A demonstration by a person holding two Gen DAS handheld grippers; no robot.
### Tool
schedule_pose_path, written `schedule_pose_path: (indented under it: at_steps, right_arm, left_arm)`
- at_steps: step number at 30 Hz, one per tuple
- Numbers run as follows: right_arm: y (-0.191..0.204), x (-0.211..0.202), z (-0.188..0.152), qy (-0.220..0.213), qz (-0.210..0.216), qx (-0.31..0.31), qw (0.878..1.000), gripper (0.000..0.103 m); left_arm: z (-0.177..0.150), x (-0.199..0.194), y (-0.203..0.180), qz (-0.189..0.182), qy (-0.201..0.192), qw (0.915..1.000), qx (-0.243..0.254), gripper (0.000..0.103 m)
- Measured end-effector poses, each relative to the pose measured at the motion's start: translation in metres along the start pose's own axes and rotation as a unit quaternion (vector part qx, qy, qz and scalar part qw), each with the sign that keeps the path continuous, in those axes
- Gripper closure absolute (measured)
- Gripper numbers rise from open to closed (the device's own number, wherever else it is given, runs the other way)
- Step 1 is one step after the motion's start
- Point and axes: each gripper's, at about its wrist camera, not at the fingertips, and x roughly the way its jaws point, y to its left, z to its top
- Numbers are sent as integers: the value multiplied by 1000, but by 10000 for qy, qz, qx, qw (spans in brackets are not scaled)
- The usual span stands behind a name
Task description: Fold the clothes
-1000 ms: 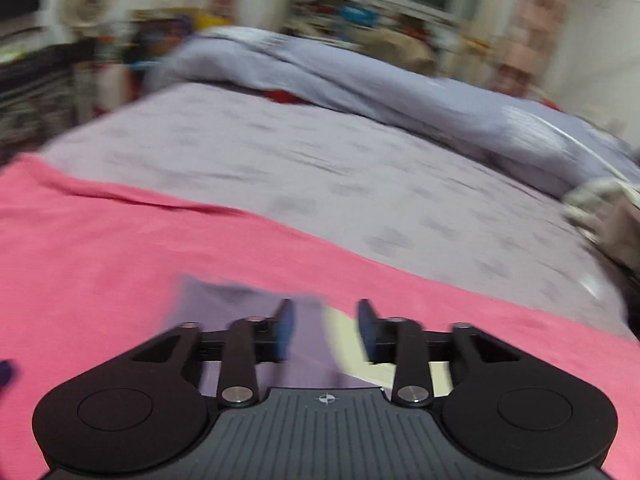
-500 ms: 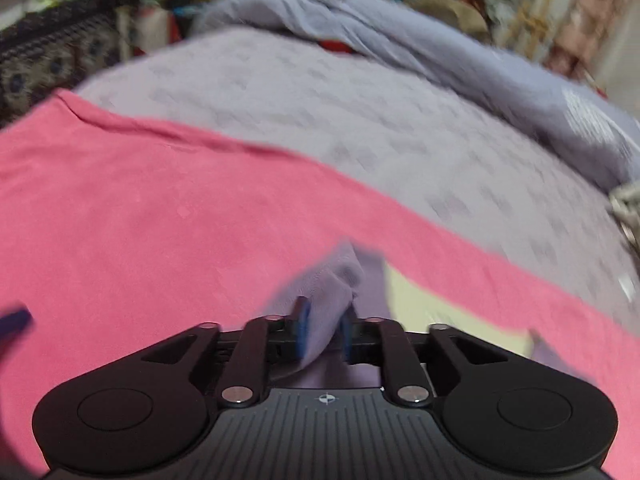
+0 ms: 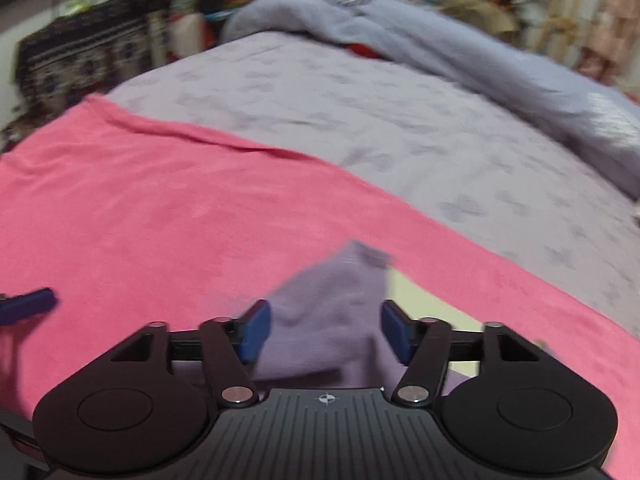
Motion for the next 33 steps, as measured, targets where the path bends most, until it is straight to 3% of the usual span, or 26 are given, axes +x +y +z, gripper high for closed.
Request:
schedule_pose_path:
  at_steps: [2,4,5,6,8,11,14,18,20,23,25,27,31,33]
  right_arm:
    - [10,7,10,11,118,-182,9998,27]
    - [19,14,18,27,95,-357,9993,28]
    - [23,18,22,43,73,-443,9990,38]
    - [27,21,26,72,46,-511,9987,61]
    - [31,25,30,212,83,-539,9983,89]
    - [28,28,34,174,288,-329,9989,90]
    - [14,39,43,148,638,332,9973,90]
    - [3,78,53,301,799,1001,9913,90]
    - [0,83,57,68,959,1112,9891,90]
    - [-12,86,64,-175,1667,1602,9727,87]
    - [-16,78,64,-422,1825,1831,9651,78]
    - [-17,60,62,-697,1759,1704,9670,62]
    - [-11,15,40,-1009,1339,1061,9801,63]
    - [-1,-2,22,-1045,1000,601,9877,75]
  left_arm:
    - [0,0,-1,2,-2,10000,0,2]
    - [0,-1,-2,7,1,10000,2,2]
    - [0,-1,-2,9,1,10000,4,2]
    - [0,-1,-2,10,-2,10000,7,2]
    - [0,-1,-3,11,-9,10000,12,2]
    - [0,-1,-4,20,-18,10000,27,2]
    - [0,-1,-4,42,-20,10000,11,2]
    - [1,0,-3,79,-18,10000,-28,2]
    - [1,0,-1,119,-20,9999,-74,1]
    - [2,0,1,176,-20,9997,-144,1]
    - [1,0,3,186,-11,9996,-207,0]
    - [1,0,4,207,-14,9995,-230,0]
    - [1,-2,4,296,-46,9992,-261,0]
    - [1,-2,5,310,-53,9991,-288,0]
